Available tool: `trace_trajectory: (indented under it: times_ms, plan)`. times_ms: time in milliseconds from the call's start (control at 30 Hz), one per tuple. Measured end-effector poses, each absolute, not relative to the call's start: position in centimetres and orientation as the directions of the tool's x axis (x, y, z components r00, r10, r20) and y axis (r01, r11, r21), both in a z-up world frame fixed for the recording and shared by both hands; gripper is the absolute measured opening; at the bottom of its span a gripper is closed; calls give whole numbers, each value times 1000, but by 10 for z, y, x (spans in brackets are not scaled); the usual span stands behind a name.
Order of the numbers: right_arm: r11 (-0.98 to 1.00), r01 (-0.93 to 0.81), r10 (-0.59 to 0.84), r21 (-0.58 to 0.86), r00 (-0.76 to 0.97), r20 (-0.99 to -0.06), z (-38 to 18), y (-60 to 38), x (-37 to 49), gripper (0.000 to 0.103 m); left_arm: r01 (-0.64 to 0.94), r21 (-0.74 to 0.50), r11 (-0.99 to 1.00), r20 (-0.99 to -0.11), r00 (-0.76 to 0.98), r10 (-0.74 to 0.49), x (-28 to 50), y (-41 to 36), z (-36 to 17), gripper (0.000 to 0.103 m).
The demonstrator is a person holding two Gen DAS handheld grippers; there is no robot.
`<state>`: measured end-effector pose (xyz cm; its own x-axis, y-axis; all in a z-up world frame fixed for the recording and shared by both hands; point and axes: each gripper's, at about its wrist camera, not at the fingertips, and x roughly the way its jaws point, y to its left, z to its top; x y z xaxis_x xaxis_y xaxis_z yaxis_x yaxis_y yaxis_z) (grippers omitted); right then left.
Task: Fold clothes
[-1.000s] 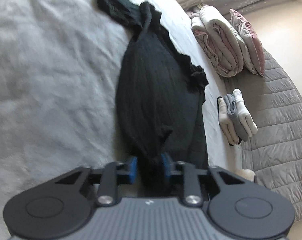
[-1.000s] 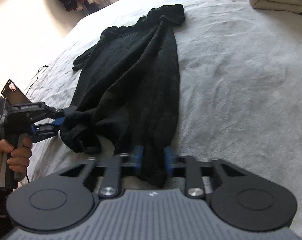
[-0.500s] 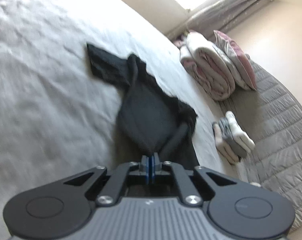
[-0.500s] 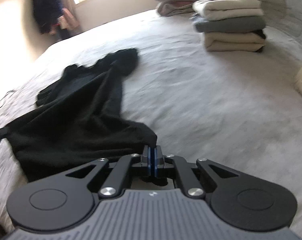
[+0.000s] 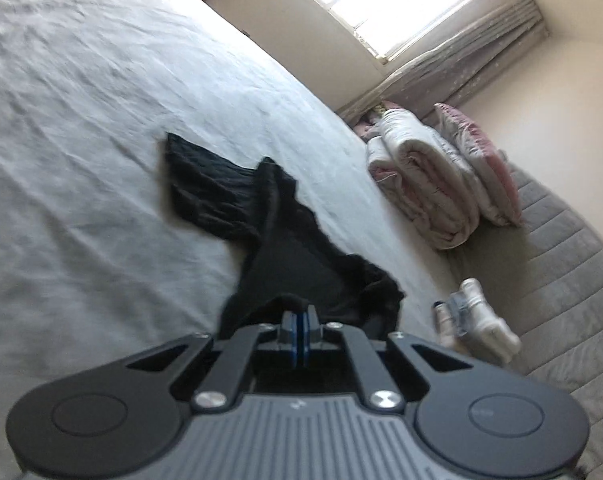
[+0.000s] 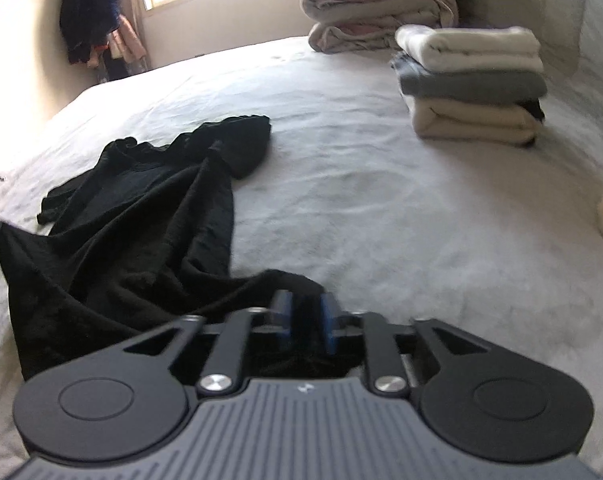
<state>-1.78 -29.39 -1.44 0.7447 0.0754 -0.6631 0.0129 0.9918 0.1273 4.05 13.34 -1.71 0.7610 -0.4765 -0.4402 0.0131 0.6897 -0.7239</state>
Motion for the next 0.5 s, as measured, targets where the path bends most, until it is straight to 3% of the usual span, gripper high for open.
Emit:
trace_trajectory:
  times_ms: [133, 233, 500]
  plan:
    - [993, -9, 84, 119, 753, -653, -11, -280, -12, 41, 54, -790, 610, -403, 704, -584, 52, 116, -19, 5]
    - [989, -30, 115, 142, 759, -641, -7, -270, -9, 41, 74, -777, 625, -427, 669, -609, 59, 101, -22, 10]
    - [930, -250, 367, 270, 696, -618, 0, -218, -9, 41, 71, -754, 653, -489, 603, -630, 65, 83, -36, 15]
